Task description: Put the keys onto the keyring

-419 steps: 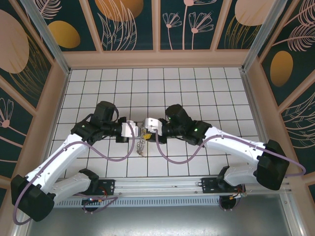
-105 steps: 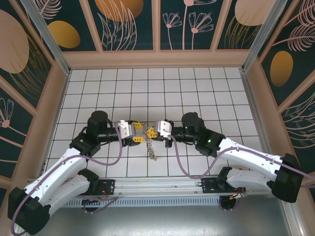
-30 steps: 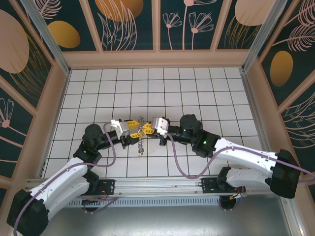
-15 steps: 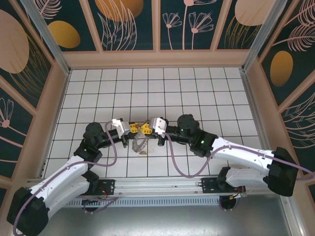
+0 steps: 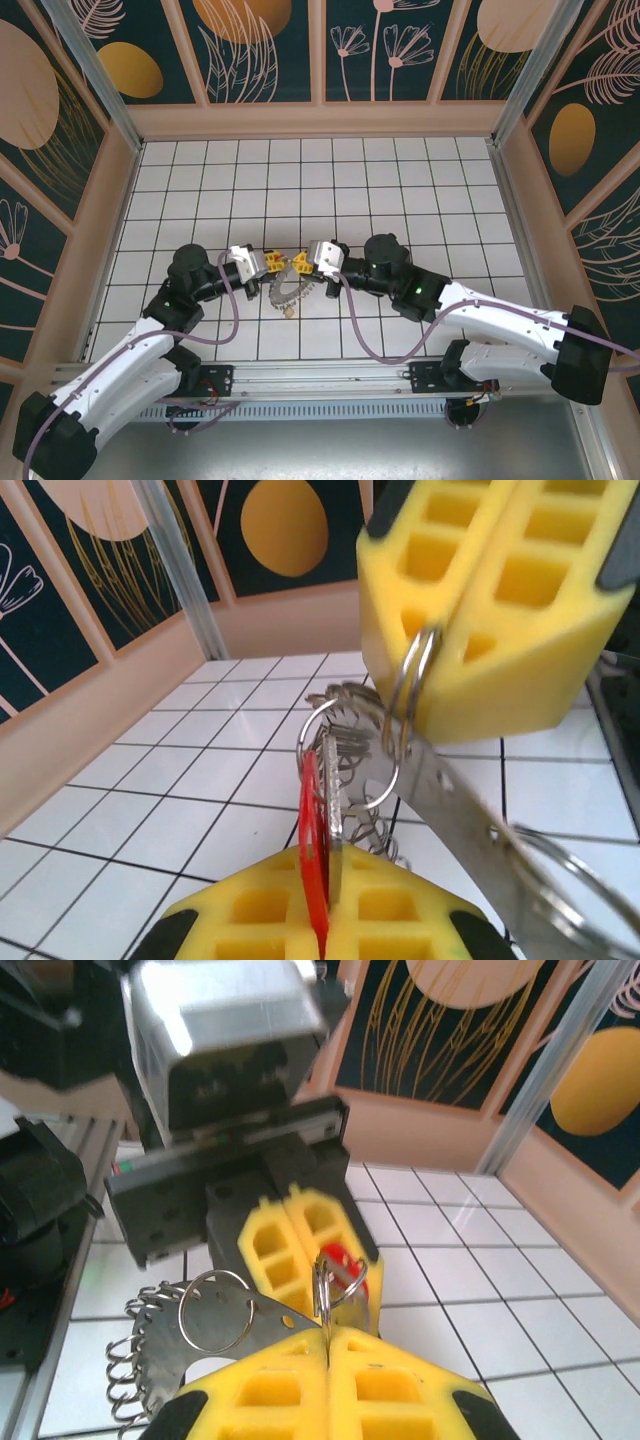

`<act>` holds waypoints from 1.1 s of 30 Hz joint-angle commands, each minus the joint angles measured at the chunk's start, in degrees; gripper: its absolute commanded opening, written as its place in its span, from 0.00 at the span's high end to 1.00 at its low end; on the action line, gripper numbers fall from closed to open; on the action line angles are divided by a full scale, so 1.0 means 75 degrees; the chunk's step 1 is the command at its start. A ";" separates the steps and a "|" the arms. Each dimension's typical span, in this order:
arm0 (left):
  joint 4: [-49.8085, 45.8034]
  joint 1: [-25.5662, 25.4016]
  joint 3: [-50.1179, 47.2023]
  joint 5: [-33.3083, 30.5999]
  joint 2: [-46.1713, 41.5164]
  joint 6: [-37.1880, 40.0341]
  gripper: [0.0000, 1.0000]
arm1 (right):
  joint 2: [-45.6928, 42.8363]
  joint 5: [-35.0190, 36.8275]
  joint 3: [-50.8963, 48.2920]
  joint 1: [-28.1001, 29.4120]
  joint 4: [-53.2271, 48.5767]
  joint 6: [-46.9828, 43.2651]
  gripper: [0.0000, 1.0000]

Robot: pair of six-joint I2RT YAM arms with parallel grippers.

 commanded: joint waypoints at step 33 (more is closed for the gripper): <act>-0.5254 0.0005 0.4565 -0.2297 0.1860 0.7967 1.00 | -0.0600 -0.1159 -0.0501 -0.1132 -0.0752 0.1041 0.71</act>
